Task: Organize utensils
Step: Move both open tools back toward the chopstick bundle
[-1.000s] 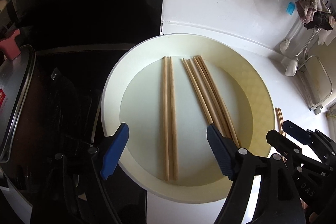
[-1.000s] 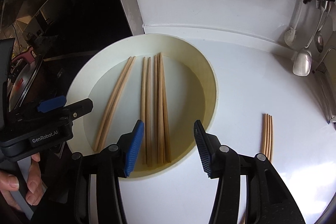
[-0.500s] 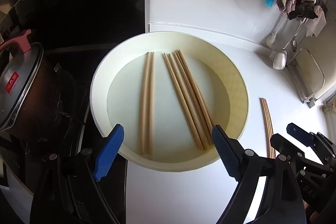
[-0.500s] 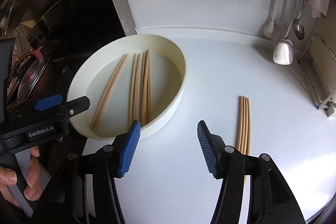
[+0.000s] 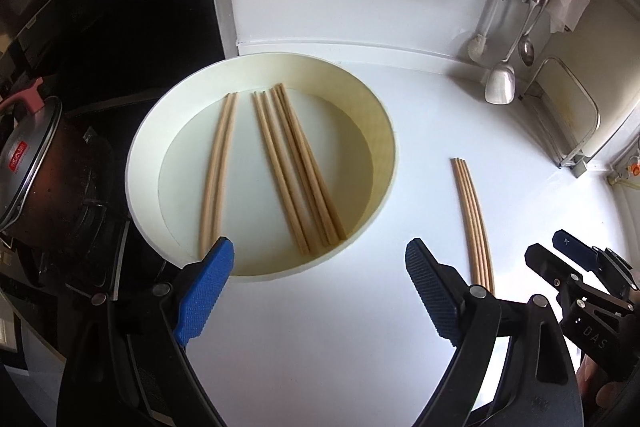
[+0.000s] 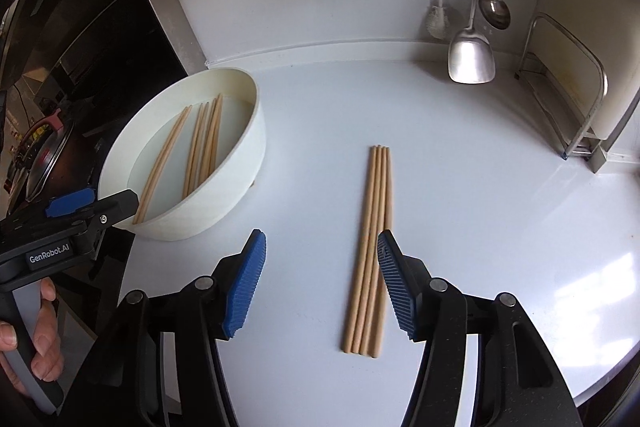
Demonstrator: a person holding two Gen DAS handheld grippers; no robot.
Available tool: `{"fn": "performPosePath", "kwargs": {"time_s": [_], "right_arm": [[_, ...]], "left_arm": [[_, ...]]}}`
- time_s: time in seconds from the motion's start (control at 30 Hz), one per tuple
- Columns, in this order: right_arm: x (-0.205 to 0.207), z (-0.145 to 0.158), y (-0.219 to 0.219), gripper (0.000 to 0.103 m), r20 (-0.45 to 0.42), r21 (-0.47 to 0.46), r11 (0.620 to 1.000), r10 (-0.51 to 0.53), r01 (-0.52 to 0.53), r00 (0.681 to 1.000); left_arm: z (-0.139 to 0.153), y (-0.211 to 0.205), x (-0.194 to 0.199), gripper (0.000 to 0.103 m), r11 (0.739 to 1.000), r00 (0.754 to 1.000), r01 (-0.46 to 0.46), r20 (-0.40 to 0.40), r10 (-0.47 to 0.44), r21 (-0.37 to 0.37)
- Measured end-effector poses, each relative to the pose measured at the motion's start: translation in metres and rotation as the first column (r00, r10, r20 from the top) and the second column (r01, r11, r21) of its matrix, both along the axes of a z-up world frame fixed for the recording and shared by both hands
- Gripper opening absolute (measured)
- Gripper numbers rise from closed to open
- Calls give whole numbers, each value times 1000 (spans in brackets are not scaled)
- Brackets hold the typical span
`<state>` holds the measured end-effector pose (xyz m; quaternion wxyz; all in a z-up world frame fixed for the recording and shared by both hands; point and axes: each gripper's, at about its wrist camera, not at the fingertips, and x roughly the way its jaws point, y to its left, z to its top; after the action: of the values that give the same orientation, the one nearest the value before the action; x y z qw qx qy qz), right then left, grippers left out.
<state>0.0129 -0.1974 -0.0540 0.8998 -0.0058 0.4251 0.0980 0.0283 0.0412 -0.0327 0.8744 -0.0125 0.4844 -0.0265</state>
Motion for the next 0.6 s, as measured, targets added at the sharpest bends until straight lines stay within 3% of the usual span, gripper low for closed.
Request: {"fn": "performPosePath", "kwargs": {"time_s": [0.2, 0.43, 0.6], "right_arm": [[-8, -18, -42, 57, -8, 1, 999, -47, 47, 999], [-12, -46, -74, 57, 12, -32, 995, -97, 97, 995], [-2, -63, -85, 57, 14, -6, 994, -113, 113, 994]], "left_arm": [[-7, -39, -14, 90, 998, 999, 48, 24, -47, -36], [-26, -74, -16, 90, 998, 998, 50, 29, -49, -23], [-43, -88, -13, 90, 999, 997, 50, 56, -50, 1]]}}
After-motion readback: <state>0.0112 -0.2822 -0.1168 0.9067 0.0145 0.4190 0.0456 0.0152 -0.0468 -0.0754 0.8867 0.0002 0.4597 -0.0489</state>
